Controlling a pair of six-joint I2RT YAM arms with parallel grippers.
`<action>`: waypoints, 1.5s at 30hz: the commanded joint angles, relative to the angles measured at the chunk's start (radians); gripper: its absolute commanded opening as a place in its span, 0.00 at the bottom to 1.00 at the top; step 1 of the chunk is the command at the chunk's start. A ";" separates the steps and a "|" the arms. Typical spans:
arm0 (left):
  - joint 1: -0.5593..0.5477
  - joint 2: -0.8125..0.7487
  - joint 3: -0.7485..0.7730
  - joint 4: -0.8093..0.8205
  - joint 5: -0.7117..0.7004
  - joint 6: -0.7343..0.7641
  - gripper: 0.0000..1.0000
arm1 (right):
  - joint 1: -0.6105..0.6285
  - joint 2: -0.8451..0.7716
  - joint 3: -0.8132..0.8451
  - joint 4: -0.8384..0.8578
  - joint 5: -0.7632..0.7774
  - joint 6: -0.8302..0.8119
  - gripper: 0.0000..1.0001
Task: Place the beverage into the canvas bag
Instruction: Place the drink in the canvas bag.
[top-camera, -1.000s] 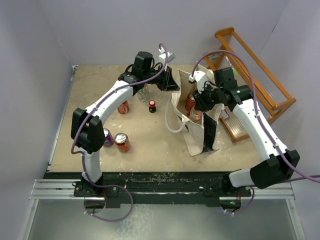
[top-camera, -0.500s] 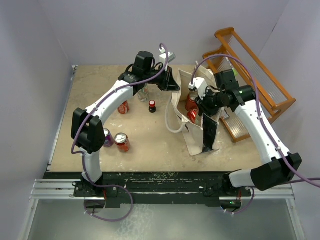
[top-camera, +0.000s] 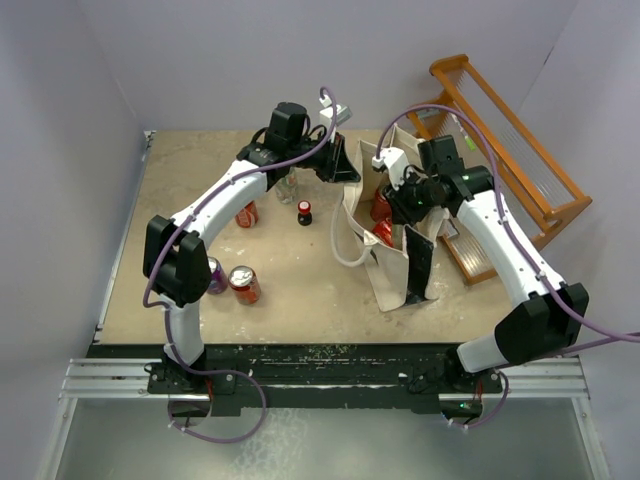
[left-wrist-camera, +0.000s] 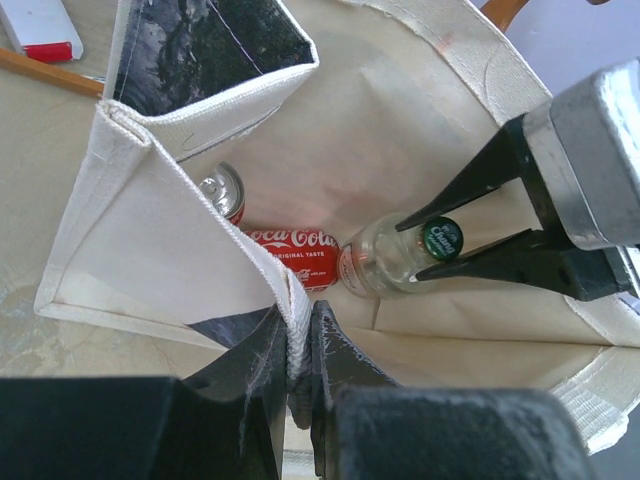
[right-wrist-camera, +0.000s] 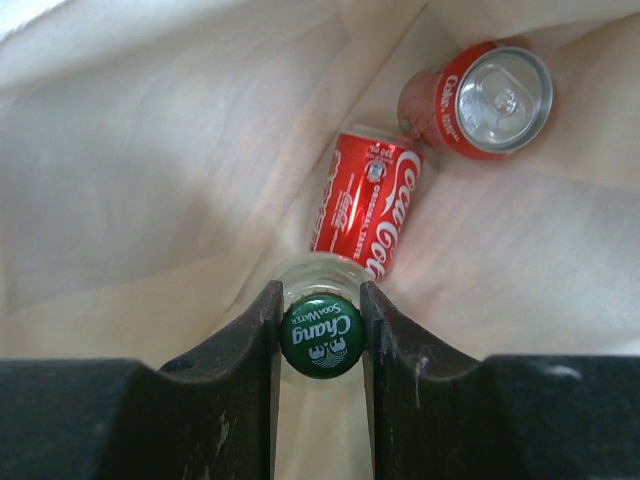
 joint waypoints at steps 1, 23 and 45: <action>-0.006 -0.001 0.037 0.036 0.052 0.008 0.00 | -0.002 -0.015 -0.034 0.231 0.060 0.039 0.00; -0.007 0.016 0.046 0.030 0.048 0.021 0.00 | -0.003 -0.045 -0.101 0.333 0.038 0.056 0.00; -0.007 0.012 0.030 0.029 0.049 0.035 0.00 | -0.004 0.024 -0.177 0.340 0.081 0.039 0.00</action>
